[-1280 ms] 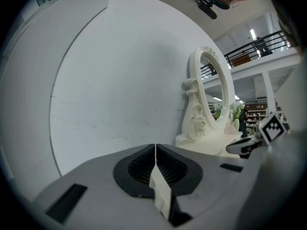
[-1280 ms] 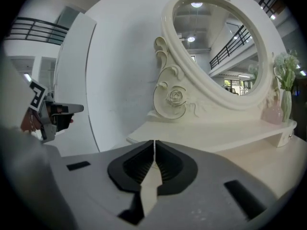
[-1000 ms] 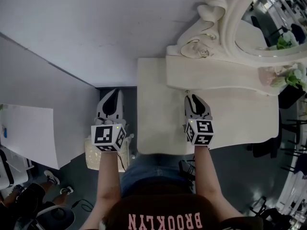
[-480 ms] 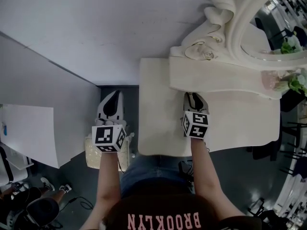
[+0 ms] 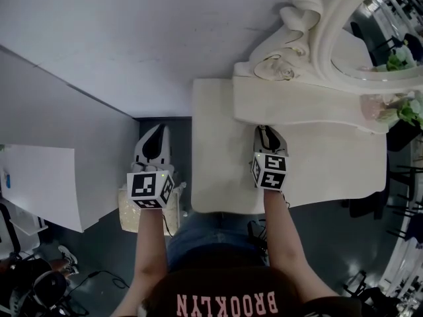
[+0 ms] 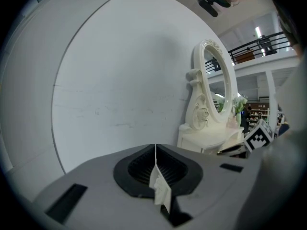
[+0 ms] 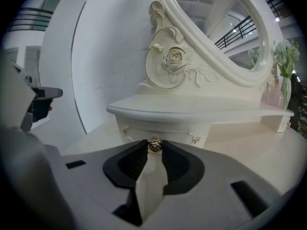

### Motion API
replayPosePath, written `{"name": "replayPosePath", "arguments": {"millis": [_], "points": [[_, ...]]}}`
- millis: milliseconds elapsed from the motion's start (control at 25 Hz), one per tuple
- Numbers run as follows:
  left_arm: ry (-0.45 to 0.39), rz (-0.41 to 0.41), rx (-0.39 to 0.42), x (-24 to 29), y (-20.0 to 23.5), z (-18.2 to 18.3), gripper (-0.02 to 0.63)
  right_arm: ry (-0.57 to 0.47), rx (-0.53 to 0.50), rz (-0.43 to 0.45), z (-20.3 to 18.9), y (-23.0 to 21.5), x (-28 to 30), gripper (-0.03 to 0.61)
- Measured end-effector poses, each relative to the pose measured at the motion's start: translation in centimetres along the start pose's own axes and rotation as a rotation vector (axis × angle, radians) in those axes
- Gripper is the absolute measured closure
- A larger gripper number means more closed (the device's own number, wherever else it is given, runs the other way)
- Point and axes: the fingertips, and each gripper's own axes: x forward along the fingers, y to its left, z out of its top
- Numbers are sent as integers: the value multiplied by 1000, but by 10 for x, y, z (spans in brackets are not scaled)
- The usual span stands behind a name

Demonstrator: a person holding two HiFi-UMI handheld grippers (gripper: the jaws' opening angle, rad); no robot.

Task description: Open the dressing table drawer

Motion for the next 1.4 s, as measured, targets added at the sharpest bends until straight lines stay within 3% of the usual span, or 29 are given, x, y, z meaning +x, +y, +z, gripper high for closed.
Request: {"name": "replayPosePath", "arguments": {"millis": [1400], "points": [[9, -32, 6, -34, -30, -6, 606, 63, 10, 30, -41, 14, -58, 497]]}}
